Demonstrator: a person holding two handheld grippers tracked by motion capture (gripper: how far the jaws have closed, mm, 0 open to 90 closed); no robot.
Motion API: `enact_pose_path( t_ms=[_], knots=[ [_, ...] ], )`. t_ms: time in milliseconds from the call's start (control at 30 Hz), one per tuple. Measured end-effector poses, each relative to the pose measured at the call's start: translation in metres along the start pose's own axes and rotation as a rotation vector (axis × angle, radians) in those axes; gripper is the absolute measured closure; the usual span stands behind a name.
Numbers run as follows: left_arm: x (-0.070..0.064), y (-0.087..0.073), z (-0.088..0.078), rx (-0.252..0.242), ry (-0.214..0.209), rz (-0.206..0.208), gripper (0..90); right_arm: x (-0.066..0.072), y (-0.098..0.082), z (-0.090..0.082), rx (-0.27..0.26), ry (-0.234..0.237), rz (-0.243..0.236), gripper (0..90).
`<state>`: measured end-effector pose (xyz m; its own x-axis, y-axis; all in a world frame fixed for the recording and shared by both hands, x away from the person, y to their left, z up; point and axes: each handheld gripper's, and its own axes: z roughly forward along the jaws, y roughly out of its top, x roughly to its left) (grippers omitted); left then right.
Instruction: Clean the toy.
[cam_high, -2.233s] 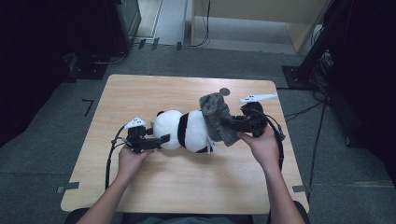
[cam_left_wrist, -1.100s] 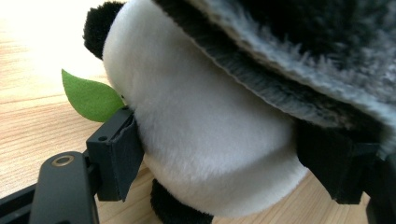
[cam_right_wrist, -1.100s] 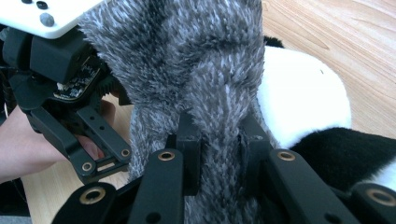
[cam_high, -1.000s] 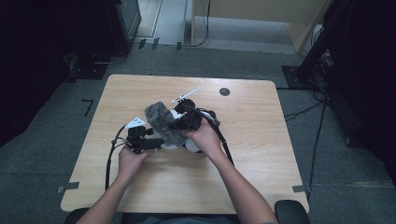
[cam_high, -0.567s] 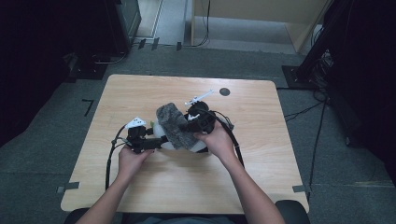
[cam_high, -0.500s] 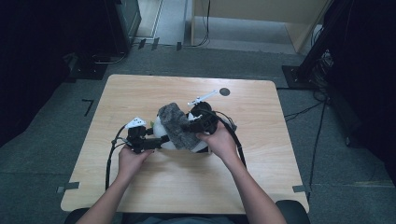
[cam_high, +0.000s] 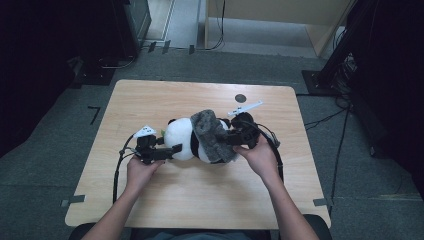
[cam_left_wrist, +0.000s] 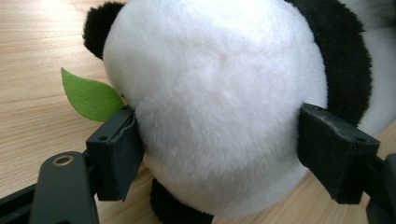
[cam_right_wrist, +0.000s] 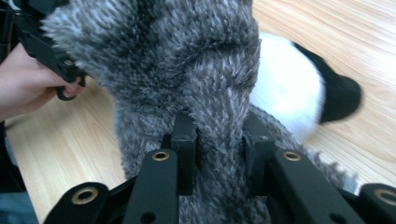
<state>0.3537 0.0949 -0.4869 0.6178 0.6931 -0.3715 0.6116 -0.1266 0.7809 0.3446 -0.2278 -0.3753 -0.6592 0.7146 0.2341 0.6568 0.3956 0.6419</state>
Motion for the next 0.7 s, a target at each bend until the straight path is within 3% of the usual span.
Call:
enact_pose_path(
  t_ms=[167, 400, 700],
  knots=[
    [0.000, 0.000, 0.000, -0.004, -0.002, -0.003, 20.1, -0.016, -0.016, -0.010, -0.011, -0.039, 0.028, 73.1],
    [0.000, -0.001, 0.000, -0.003, -0.003, -0.002, 20.1, -0.034, -0.031, -0.007, -0.003, -0.052, 0.089, 73.9],
    [0.001, 0.000, 0.000, 0.000, -0.002, -0.004, 20.1, -0.029, -0.028, -0.020, -0.038, -0.009, 0.105, 75.0]
  ],
)
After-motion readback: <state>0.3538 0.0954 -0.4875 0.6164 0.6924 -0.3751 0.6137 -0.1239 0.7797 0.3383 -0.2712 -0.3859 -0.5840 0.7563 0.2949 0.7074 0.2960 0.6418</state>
